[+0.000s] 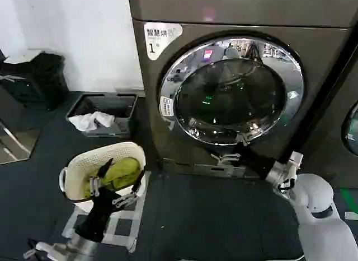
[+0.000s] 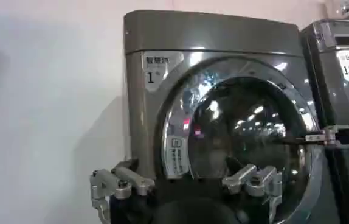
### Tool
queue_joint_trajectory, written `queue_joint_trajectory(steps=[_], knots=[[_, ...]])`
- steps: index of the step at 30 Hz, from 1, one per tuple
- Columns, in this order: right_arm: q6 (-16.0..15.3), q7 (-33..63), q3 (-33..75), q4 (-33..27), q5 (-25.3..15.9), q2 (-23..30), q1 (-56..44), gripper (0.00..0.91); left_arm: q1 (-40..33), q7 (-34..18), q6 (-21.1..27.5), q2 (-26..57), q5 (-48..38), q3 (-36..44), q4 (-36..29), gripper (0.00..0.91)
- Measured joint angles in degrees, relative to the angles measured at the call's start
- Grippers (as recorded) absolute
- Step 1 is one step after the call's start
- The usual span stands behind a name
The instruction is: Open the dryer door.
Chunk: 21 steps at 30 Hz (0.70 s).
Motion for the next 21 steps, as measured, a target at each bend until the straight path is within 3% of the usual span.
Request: queue_joint_trajectory(steps=[8,16,21], knots=[[1.5,0.1,-3.4,-4.4,-1.8,-0.3,5.0,0.907,-0.4,0.4,2.5,0.1,1.7,0.9,0.1,0.907],[5.9,-1.0,-8.8,-11.0,-4.7,0.5,11.4,0.907,-0.1,0.5,4.3,0.1,3.2,1.4,-0.8,0.907],[6.3,-0.5,-12.3,-14.6,-6.2,1.7,14.9,0.907,0.1,0.5,5.5,0.1,2.2,1.5,-1.4,0.907]])
